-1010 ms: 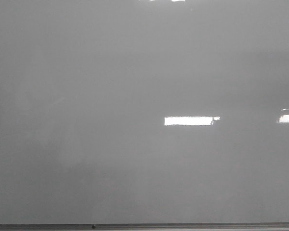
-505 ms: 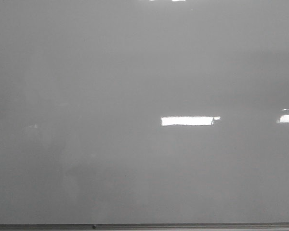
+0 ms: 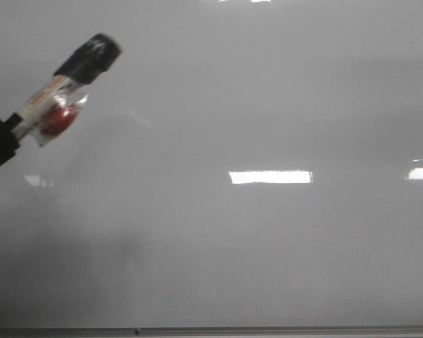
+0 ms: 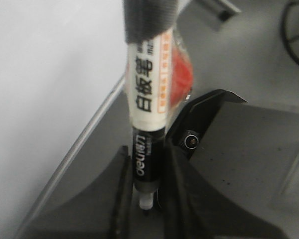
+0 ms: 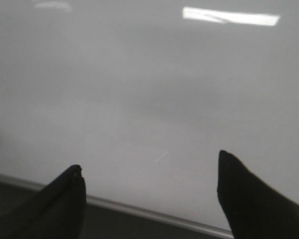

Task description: Write number 9 on whiteboard

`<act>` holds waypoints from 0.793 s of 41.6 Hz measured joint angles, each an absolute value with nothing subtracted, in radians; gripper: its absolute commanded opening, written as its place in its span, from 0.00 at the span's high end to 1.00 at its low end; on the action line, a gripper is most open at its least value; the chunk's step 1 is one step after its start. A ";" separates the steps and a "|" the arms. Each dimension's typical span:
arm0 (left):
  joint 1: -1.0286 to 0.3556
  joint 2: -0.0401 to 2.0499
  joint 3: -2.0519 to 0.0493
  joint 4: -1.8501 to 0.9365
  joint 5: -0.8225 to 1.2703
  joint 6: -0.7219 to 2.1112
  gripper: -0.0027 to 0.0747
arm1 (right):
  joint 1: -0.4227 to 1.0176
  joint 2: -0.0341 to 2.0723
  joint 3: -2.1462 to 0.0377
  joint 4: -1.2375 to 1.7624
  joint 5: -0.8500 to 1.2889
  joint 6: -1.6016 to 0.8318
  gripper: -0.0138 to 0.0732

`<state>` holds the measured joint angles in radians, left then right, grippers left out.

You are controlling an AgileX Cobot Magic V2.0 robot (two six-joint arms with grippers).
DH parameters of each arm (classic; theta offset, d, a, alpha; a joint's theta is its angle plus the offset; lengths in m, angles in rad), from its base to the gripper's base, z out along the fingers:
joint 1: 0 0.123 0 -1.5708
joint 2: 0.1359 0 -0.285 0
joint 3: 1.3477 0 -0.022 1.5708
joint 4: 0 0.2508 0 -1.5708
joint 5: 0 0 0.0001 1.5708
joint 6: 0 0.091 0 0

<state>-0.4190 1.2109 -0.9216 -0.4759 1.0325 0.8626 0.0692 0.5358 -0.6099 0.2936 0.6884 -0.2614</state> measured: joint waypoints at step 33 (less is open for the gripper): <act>-0.587 1.211 -0.945 -0.544 1.137 1.116 0.99 | 0.632 1.153 -1.023 0.732 0.956 -0.869 0.19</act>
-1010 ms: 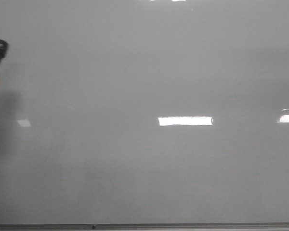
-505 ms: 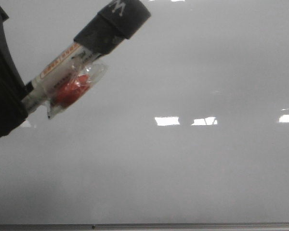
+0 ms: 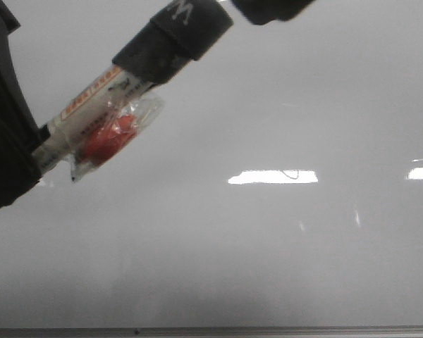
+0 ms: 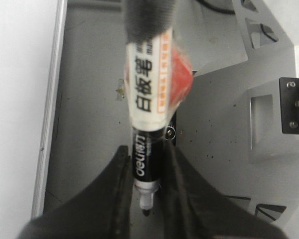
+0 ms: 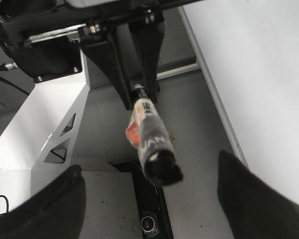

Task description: Write number 9 on whiteboard

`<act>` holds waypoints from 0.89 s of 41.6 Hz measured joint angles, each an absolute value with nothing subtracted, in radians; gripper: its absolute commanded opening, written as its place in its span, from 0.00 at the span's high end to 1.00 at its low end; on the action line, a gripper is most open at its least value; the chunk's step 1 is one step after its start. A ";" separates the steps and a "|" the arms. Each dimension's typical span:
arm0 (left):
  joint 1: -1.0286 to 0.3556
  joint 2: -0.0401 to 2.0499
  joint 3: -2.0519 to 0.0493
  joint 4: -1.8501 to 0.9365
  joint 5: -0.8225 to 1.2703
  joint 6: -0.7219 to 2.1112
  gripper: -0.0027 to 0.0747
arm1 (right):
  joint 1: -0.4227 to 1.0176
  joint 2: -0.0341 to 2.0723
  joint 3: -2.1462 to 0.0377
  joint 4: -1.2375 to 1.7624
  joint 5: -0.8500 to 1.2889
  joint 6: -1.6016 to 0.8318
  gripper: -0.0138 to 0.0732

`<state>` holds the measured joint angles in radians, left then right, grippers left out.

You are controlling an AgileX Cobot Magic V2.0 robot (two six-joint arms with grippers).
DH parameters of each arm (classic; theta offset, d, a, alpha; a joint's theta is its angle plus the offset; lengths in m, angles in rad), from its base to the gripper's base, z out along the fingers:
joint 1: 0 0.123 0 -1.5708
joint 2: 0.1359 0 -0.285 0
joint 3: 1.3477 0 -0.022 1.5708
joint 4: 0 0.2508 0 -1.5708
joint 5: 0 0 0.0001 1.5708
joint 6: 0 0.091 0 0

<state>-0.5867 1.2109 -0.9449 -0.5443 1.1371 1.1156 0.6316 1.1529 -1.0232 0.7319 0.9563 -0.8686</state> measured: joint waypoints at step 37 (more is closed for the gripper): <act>-0.587 1.211 -0.945 -0.562 1.129 1.121 0.64 | 0.690 1.402 -1.129 0.774 1.004 -0.924 0.92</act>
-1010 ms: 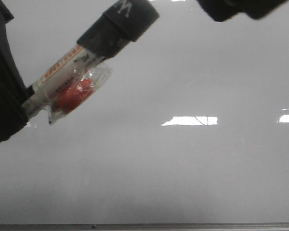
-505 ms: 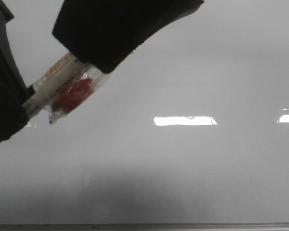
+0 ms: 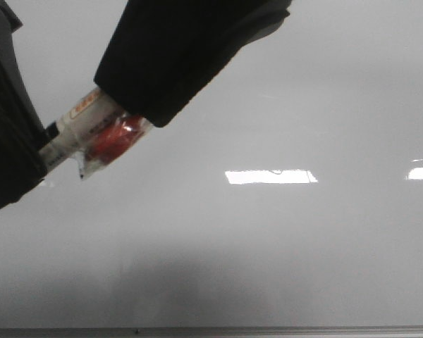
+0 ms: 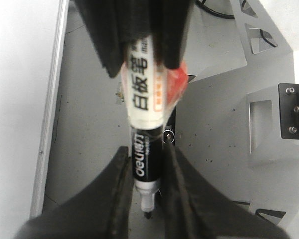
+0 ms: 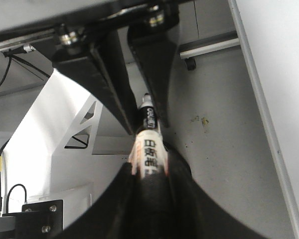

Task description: Write number 9 on whiteboard

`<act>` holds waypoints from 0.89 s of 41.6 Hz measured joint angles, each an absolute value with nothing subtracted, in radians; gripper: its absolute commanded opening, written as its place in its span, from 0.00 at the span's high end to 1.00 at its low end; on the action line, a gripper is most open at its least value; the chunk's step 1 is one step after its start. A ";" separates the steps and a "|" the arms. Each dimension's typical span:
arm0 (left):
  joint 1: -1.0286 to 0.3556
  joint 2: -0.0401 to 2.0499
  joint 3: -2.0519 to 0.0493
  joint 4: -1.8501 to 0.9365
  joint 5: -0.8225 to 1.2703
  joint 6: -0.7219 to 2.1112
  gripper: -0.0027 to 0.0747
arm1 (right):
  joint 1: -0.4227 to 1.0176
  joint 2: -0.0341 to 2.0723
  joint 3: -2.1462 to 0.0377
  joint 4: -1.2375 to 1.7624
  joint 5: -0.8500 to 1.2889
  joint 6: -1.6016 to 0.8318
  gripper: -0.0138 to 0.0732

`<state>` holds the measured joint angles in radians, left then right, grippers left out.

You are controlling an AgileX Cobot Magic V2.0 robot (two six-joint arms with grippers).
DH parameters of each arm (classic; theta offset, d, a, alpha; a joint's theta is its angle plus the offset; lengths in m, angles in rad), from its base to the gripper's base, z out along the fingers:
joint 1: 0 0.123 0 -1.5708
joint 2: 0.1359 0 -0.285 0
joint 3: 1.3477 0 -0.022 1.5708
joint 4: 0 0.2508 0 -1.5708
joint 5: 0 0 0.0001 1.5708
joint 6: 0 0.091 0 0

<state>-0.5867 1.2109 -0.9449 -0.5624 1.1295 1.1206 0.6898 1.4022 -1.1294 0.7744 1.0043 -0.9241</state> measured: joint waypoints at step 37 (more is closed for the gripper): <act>-0.587 0.645 -0.653 -0.464 0.862 0.733 0.99 | 0.317 1.313 -1.008 0.835 0.639 -0.935 0.92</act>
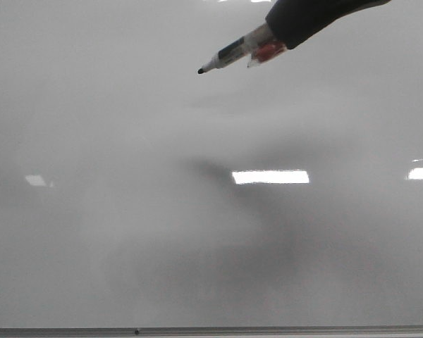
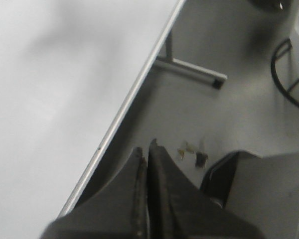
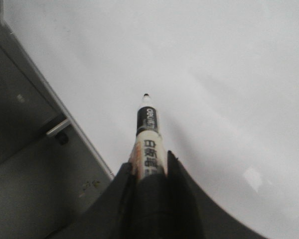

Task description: Write number 9 on whiteboard

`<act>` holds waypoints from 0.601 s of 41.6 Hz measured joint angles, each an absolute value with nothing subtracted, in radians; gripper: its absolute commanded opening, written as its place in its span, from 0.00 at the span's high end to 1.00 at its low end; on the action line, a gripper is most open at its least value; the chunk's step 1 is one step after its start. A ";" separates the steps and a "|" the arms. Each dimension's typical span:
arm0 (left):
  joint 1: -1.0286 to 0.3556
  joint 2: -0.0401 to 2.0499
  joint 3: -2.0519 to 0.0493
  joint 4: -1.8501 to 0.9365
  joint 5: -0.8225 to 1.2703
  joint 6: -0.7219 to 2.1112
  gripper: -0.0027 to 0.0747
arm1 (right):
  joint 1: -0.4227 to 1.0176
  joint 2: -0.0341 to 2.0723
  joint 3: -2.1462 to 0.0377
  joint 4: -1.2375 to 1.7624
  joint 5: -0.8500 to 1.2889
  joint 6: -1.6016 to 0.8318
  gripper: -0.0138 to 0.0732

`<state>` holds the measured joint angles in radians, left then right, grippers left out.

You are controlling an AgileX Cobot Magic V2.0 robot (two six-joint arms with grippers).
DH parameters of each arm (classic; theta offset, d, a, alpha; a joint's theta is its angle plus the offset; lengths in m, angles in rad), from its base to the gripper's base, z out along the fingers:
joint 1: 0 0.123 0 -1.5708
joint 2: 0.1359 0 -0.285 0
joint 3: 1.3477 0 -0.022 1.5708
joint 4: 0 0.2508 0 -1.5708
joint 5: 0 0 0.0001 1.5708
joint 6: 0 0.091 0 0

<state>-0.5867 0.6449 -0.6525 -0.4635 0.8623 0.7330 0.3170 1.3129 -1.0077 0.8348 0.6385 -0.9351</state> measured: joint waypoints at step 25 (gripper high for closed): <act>-0.587 0.138 -0.423 -0.482 0.631 0.579 0.99 | 0.352 1.607 -1.170 0.928 0.530 -0.939 0.92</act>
